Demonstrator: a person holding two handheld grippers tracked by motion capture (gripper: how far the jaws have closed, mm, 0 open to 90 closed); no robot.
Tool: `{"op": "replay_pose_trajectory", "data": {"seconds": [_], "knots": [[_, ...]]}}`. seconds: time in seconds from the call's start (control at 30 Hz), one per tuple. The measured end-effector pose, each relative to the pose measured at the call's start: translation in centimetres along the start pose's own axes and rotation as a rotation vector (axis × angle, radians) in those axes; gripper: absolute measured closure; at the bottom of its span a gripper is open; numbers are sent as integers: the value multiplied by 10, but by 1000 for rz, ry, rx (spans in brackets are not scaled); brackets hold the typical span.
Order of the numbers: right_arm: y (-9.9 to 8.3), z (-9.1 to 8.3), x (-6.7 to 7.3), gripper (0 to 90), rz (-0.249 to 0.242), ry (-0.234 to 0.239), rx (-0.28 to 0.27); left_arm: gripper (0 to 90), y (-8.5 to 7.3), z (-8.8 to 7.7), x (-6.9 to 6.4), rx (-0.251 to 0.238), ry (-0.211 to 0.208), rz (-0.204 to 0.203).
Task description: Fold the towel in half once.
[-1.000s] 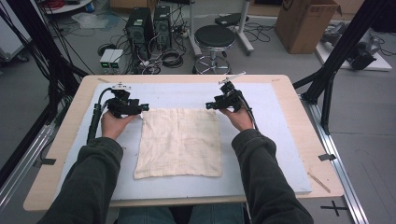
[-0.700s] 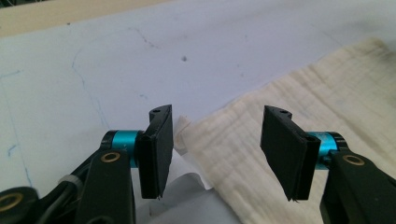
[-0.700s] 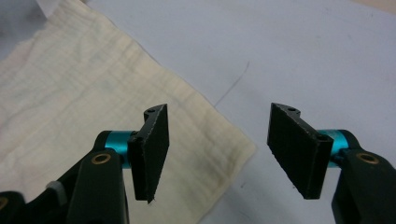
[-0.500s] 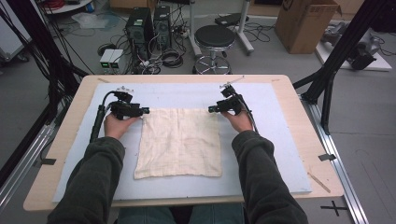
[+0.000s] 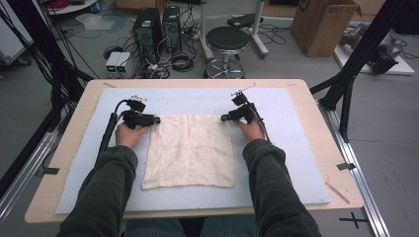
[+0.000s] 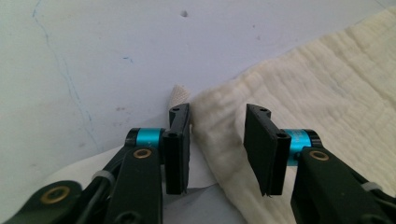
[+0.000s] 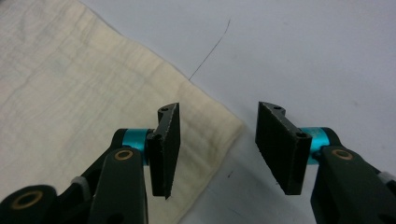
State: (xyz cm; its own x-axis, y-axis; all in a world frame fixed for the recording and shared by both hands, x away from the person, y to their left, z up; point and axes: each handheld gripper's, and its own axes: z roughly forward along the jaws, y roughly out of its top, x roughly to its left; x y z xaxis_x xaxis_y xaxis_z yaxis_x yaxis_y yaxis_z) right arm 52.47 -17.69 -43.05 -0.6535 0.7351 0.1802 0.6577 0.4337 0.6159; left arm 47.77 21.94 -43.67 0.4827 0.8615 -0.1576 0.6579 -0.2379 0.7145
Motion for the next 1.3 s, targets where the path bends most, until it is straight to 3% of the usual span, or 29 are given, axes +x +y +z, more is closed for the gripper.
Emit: {"op": "replay_pose_trajectory", "data": {"seconds": [0.1, 0.33, 0.53, 0.8, 0.9, 1.17, 1.3], "knots": [[1, 0, 2, 546, -3, -20, 4, 643, 0, 1, -2, 0, 17, 17], [3, 1, 10, 689, -88, -83, 34, 804, 1, 3, -10, 8, 45, 77], [3, 1, 11, 841, -101, -42, 44, 869, 0, 2, -11, 9, 32, 74], [0, -12, 6, 849, -55, 9, 15, 875, 1, -11, -8, -22, 10, 77], [2, -19, 8, 849, -65, 25, -9, 875, 3, -18, -11, -38, 0, 100], [2, -38, 13, 848, -101, 61, -69, 875, -3, -37, -11, -95, -11, 103], [-1, -44, 16, 848, -109, 76, -86, 874, -3, -43, -16, -98, -32, 123]]}}
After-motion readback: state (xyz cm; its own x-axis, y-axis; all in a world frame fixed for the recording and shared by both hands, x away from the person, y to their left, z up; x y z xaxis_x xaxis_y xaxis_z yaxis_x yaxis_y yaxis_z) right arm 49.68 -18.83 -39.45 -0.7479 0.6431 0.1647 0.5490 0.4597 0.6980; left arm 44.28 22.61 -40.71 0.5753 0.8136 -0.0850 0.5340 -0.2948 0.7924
